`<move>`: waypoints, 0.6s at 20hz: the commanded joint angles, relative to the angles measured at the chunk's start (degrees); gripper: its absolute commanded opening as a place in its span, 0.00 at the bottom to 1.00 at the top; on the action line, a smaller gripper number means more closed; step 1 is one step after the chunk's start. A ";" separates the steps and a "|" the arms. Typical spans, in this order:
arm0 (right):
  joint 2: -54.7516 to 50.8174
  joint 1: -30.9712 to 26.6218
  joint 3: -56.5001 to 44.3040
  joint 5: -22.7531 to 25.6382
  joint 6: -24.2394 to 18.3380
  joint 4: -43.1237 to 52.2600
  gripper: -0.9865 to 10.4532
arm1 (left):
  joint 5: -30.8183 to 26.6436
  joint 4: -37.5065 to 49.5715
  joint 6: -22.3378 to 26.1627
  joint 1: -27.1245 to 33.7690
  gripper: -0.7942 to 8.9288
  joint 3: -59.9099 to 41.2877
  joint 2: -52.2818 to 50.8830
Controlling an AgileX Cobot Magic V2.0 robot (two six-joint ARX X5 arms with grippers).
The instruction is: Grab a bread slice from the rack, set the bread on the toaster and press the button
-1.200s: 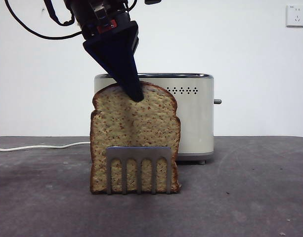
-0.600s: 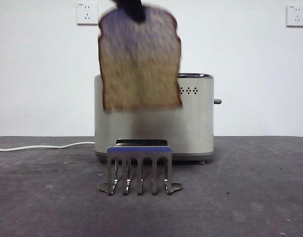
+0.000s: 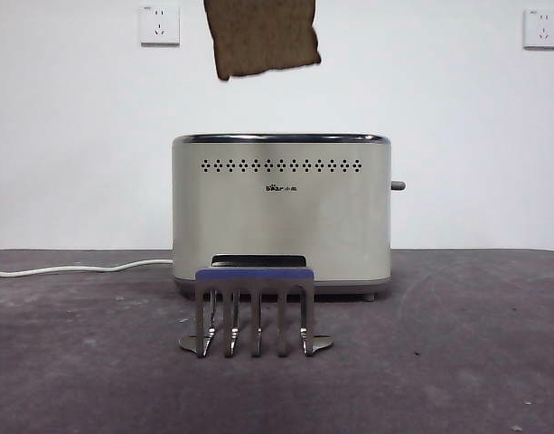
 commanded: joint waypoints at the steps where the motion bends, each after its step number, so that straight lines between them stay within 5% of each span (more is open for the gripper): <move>1: 0.33 0.09 0.04 -0.07 -0.42 0.07 0.08 | 0.33 0.59 2.45 0.90 0.07 -0.22 2.54; 12: 1.68 0.20 0.02 -0.07 -0.42 0.02 0.08 | 1.97 1.14 4.22 1.64 0.07 -0.22 10.78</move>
